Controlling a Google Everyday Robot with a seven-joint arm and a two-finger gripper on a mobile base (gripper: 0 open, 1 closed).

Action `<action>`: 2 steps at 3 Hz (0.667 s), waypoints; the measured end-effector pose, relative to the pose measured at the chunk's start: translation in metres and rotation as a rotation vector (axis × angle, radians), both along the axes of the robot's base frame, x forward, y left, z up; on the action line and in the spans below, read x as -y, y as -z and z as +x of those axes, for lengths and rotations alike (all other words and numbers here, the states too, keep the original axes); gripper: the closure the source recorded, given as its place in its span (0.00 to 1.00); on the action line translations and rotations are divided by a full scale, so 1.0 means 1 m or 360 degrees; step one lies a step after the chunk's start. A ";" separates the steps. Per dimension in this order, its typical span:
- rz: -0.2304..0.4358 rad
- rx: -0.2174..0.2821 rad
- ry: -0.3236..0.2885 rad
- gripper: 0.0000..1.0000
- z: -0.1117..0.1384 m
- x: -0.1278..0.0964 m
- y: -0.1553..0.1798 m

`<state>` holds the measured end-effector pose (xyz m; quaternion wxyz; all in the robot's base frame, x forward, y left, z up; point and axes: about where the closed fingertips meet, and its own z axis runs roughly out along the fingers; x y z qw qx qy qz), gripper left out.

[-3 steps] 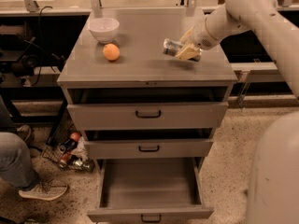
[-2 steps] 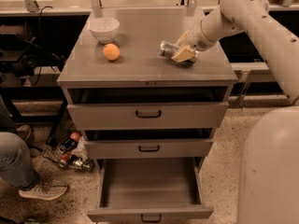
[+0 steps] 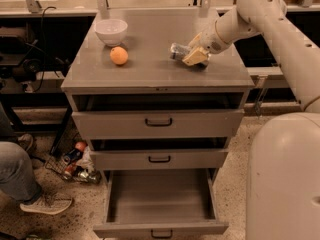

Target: Pick redbull can from bottom drawer and place on counter

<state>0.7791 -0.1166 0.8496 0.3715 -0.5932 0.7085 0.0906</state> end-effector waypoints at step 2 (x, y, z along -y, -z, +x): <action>0.0074 -0.0012 -0.0007 0.00 0.002 0.004 -0.006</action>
Offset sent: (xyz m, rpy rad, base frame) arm 0.0018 -0.0138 0.0175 0.0555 -0.0057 -0.0068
